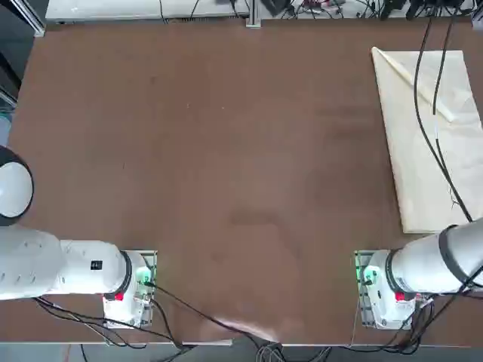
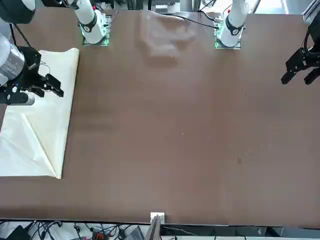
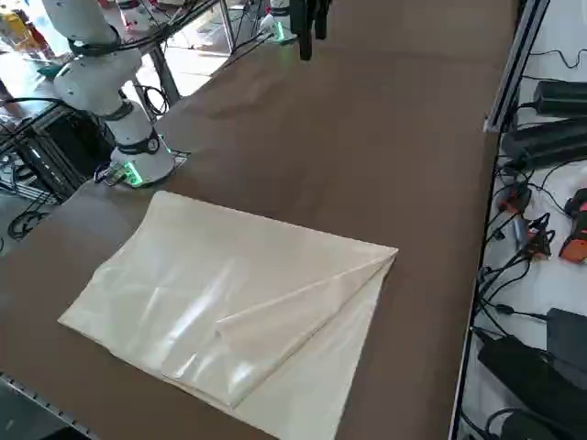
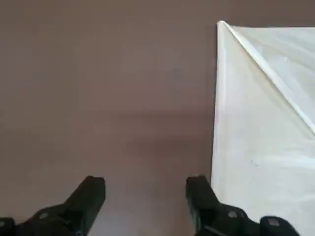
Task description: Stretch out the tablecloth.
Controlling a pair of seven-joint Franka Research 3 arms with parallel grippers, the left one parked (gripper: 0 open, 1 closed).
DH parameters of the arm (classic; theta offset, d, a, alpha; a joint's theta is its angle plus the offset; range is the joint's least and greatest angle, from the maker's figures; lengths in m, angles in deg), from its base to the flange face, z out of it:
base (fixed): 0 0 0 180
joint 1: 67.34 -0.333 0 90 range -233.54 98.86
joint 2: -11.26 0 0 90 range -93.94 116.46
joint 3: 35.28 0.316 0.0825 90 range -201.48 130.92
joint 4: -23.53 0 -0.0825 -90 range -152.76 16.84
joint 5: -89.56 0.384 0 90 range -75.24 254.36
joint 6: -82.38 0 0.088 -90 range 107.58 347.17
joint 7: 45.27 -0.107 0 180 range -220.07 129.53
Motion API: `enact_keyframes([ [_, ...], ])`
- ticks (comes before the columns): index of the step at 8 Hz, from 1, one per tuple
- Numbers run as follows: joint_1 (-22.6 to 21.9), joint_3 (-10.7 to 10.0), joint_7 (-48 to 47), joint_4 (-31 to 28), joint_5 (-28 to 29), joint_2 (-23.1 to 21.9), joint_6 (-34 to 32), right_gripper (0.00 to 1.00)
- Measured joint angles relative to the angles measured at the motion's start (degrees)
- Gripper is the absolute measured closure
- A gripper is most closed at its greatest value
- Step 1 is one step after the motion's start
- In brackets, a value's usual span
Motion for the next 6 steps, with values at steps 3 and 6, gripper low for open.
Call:
enact_keyframes([
  [3,0.0,0.0,0.0,0.0,0.0,0.0,0.0,0.0],
  [6,0.0,0.0,0.3,-0.8,0.0,0.5,-2.4,0.0],
])
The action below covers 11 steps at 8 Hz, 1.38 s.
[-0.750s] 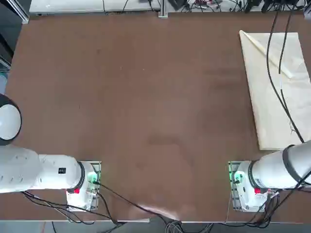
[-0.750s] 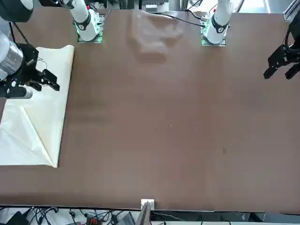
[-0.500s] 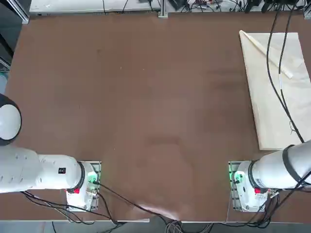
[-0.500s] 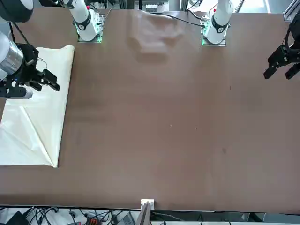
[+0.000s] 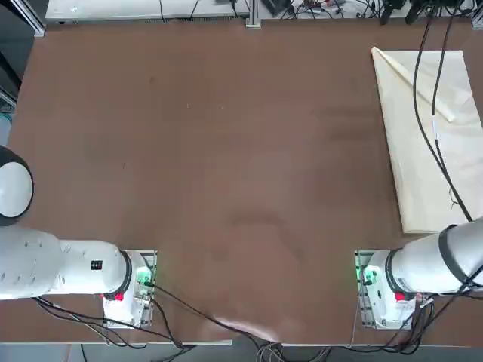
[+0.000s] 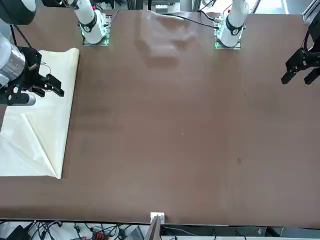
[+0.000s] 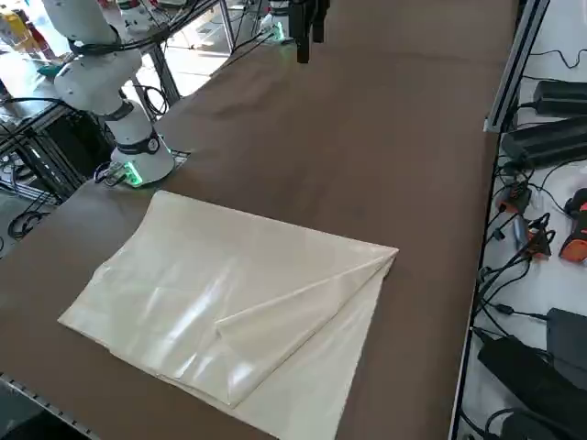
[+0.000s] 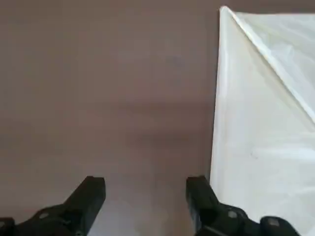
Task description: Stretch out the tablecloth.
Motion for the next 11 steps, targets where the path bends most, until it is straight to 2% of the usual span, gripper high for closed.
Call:
enact_keyframes([
  [2,0.2,0.0,0.0,-1.8,0.0,0.5,-1.6,0.0],
  [5,2.3,-0.2,1.3,-6.7,-0.4,-0.1,0.0,0.0],
  [7,4.3,-0.3,5.3,-15.6,-0.5,-3.4,8.0,0.0],
  [10,9.4,-0.4,16.9,-35.4,-0.7,-12.3,23.2,0.0],
  [11,11.7,-0.4,21.7,-40.3,-0.8,-15.0,25.6,0.0],
])
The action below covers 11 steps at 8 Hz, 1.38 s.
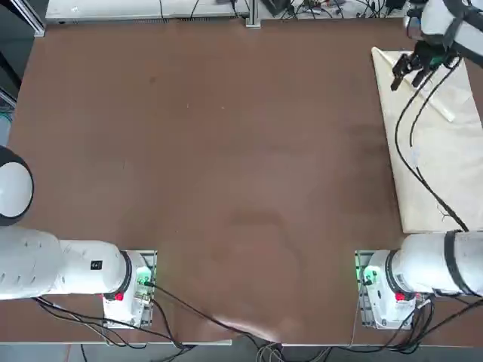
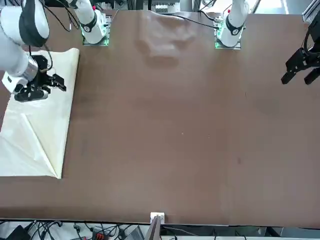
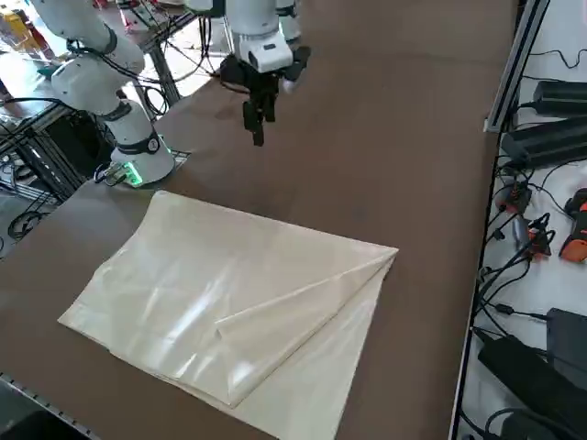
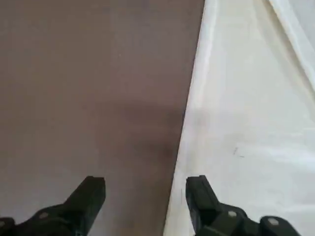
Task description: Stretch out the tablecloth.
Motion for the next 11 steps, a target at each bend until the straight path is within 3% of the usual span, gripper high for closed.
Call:
enact_keyframes([
  [3,10.1,-0.2,19.1,-5.1,-0.1,-2.0,5.4,0.0],
  [6,17.8,-0.3,35.8,-8.4,-0.1,0.1,17.7,0.0],
  [9,20.6,-0.3,49.1,-8.6,-0.1,6.1,32.7,0.0],
  [11,20.9,-0.3,56.7,-8.1,-0.1,10.5,39.0,0.0],
])
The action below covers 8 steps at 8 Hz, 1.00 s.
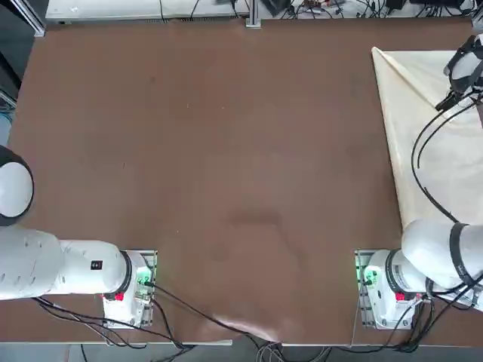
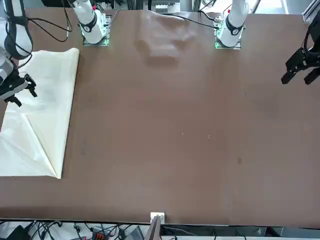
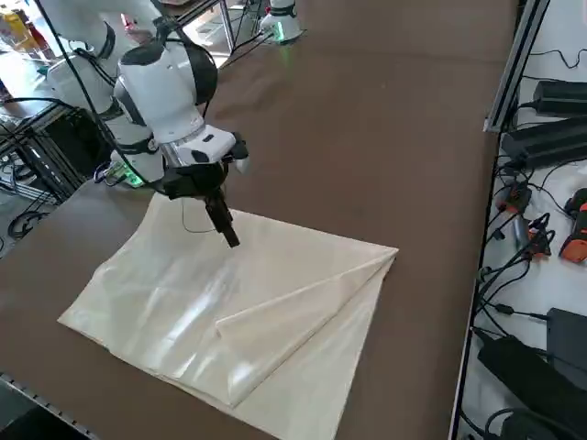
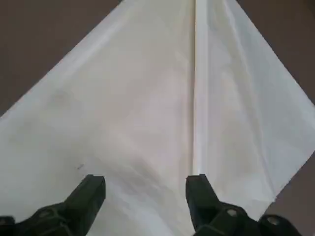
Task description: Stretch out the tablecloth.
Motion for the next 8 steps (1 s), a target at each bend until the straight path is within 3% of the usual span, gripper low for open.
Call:
enact_keyframes([
  [4,2.2,0.0,13.9,6.9,0.0,10.4,5.7,0.0],
  [8,4.1,0.0,17.8,13.2,0.0,19.9,8.6,0.0],
])
